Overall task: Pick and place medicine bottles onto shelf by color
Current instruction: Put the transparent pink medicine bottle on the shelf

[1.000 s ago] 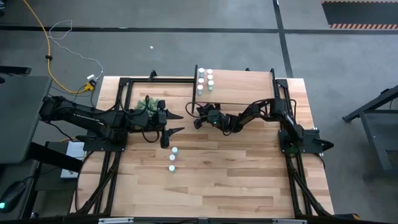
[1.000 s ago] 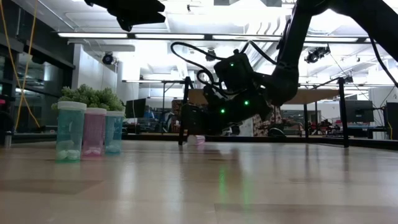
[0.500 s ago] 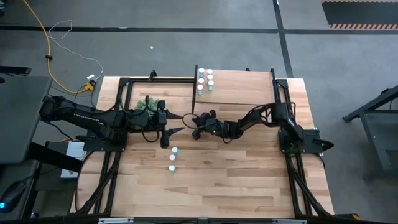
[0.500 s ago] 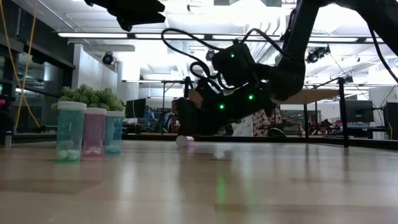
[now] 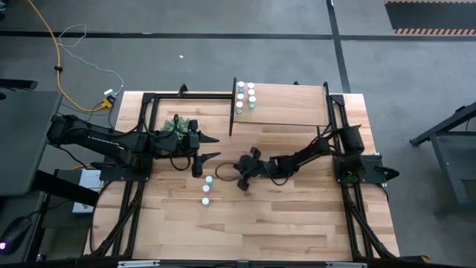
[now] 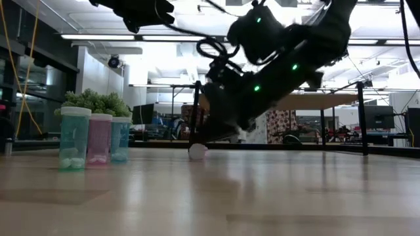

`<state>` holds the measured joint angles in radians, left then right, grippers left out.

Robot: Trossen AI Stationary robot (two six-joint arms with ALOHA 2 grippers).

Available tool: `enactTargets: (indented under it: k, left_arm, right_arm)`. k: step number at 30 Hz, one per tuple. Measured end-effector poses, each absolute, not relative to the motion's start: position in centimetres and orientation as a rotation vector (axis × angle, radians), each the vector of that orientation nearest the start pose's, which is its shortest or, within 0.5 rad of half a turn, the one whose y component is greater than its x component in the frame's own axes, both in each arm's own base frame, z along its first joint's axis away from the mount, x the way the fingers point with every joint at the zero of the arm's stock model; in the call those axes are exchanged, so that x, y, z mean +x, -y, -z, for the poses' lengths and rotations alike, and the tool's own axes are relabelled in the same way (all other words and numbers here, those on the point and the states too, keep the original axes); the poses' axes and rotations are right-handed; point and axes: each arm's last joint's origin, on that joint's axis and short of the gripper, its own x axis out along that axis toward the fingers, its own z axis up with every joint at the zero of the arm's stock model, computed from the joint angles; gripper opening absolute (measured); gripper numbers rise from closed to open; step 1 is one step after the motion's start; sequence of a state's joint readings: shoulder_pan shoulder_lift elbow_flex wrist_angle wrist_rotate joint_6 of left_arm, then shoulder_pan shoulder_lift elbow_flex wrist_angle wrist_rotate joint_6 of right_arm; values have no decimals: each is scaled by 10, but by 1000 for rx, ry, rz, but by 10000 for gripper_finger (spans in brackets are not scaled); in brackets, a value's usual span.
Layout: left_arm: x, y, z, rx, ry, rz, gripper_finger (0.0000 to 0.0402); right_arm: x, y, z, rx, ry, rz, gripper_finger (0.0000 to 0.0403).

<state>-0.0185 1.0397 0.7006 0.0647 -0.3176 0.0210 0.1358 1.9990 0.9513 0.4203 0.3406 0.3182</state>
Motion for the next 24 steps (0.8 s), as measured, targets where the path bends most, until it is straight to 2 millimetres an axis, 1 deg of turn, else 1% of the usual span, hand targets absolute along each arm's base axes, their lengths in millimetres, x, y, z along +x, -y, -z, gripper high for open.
enactTargets:
  k: [4, 7, 11, 14, 16, 18, 21, 24]
  left_arm:
    - [229, -5, -281, 65, -273, -295, 200]
    - [229, -5, -281, 65, -273, -295, 200]
    - [229, -5, -281, 66, -271, -294, 200]
    - [229, -5, -281, 66, -267, -295, 200]
    - [229, -5, -281, 67, -267, -298, 200]
    - [229, -5, -281, 67, -267, -301, 200]
    - [229, -5, -281, 67, -267, -302, 200]
    - [229, -5, -281, 67, -266, -302, 200]
  right_arm:
    - [373, -52, -120, 43, -607, 187, 0]
    - [371, -54, -133, -51, -603, 138, 0]
    - [369, -47, -155, -114, -565, 109, 0]
    - [373, -39, -170, -164, -638, 65, 6]
    - [375, -34, -176, -224, -755, 28, 23]
    - [381, -32, -185, -302, -851, -3, 50]
    - [389, -32, -195, -405, -955, -58, 103]
    - [399, -33, -200, -487, -1035, -111, 155]
